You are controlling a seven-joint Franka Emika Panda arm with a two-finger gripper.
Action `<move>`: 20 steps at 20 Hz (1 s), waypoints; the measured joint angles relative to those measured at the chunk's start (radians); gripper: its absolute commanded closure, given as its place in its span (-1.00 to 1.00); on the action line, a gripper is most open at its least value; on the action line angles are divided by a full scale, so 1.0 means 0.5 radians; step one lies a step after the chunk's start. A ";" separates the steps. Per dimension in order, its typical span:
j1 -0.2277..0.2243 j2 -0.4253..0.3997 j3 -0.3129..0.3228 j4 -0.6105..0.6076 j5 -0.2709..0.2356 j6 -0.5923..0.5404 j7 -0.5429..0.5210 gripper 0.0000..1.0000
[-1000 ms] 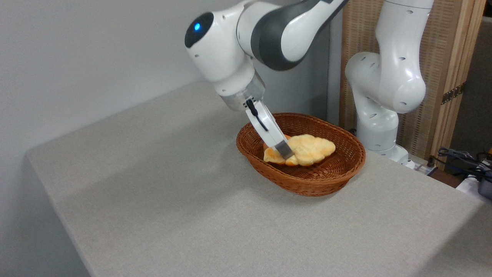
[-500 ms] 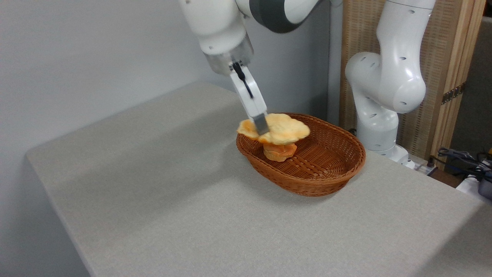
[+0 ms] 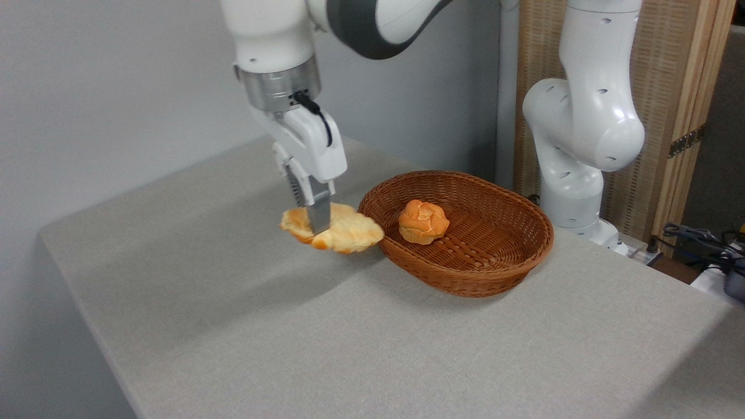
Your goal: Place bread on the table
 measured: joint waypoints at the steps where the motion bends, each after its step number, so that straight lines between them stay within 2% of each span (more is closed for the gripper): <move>1: -0.002 0.038 -0.001 0.026 -0.030 0.020 -0.059 0.03; 2: -0.003 0.070 -0.002 0.041 -0.065 0.052 -0.094 -0.65; 3: -0.004 0.096 -0.006 0.048 -0.085 0.078 -0.110 -0.98; 11: -0.008 0.272 -0.078 0.056 -0.107 0.160 -0.132 -1.00; 20: -0.006 0.281 -0.079 0.114 -0.111 0.170 -0.132 -1.00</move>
